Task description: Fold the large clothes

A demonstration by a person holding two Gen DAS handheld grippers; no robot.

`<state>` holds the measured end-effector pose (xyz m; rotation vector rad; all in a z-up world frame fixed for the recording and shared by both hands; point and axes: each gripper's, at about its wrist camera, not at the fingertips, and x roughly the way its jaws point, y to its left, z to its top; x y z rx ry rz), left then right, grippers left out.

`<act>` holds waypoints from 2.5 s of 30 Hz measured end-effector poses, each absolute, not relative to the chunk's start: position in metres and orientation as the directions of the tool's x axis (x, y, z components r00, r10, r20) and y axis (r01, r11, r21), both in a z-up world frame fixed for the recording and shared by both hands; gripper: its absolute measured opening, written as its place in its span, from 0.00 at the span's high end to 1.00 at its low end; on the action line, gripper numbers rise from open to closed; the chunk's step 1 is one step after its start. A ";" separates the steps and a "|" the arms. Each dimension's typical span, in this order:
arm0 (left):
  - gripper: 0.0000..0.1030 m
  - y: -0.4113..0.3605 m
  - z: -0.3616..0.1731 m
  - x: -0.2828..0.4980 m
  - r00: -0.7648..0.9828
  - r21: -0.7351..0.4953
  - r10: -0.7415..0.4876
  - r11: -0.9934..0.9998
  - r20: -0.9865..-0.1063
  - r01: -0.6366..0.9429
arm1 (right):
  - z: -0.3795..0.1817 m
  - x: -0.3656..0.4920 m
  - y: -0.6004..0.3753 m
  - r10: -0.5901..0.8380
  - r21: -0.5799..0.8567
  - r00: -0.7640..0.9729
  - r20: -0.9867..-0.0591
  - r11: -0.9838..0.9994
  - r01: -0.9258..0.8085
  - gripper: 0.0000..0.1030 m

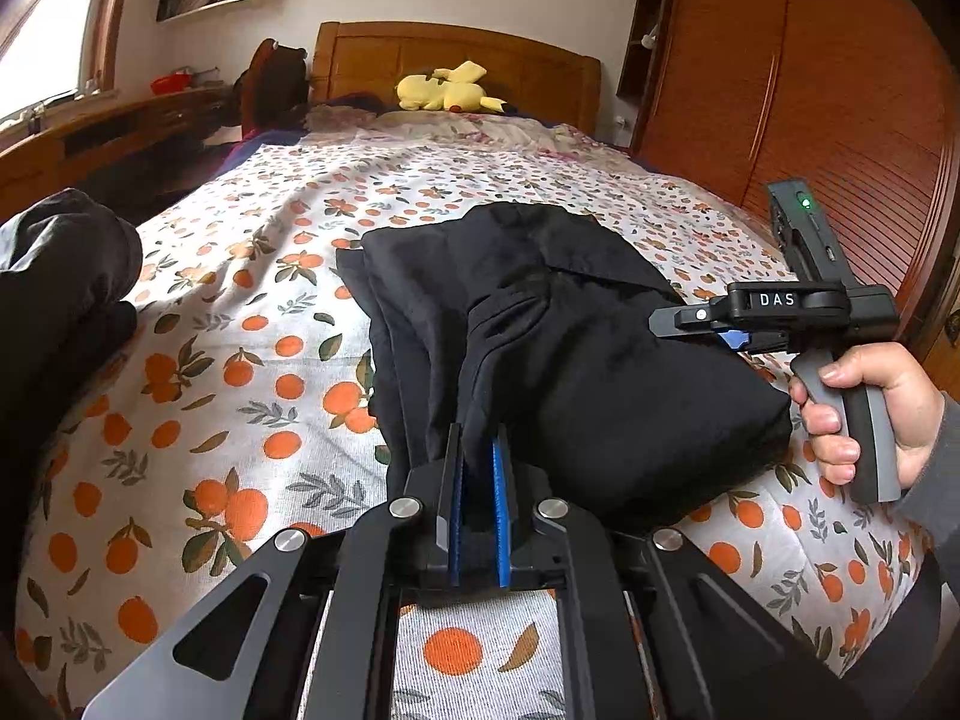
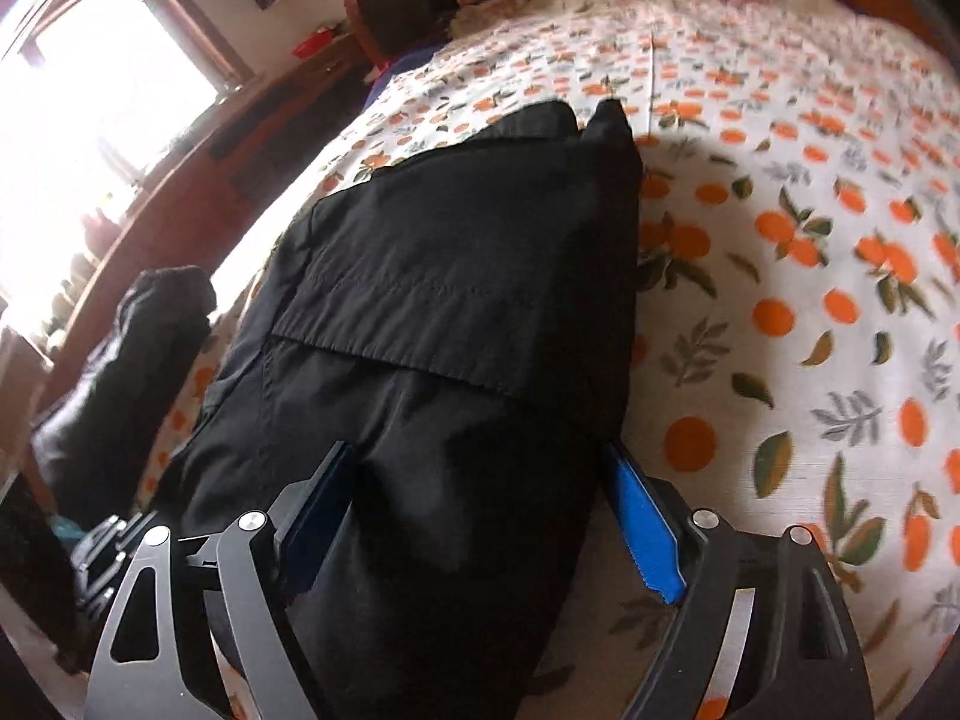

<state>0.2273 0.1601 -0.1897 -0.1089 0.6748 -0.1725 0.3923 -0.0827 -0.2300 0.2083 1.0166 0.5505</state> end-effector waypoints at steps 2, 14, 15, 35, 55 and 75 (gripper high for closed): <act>0.91 0.160 -0.190 0.228 0.767 -0.153 -0.191 0.981 -0.612 0.122 | -0.233 0.393 -0.083 0.550 0.440 0.383 -0.742 0.831 -0.340 0.30; 0.92 0.166 -0.183 0.210 0.779 -0.131 -0.173 0.984 -0.603 0.117 | -0.212 0.337 -0.079 0.545 0.398 0.390 -0.742 0.827 -0.398 0.64; 0.92 0.169 -0.182 0.206 0.779 -0.139 -0.181 0.983 -0.600 0.122 | -0.211 0.326 -0.080 0.546 0.397 0.388 -0.742 0.826 -0.401 0.64; 0.91 0.177 -0.186 0.198 0.762 -0.144 -0.201 0.979 -0.615 0.143 | -0.188 0.317 -0.103 0.544 0.389 0.398 -0.739 0.827 -0.406 0.51; 0.55 0.203 -0.182 0.178 0.758 -0.134 -0.185 0.982 -0.625 0.129 | -0.192 0.406 -0.141 0.397 0.291 0.533 -0.748 0.917 -0.275 0.36; 0.55 0.192 -0.218 0.202 0.661 -0.158 -0.215 0.977 -0.719 0.145 | -0.242 0.454 -0.133 0.502 0.453 0.442 -0.743 0.864 -0.220 0.24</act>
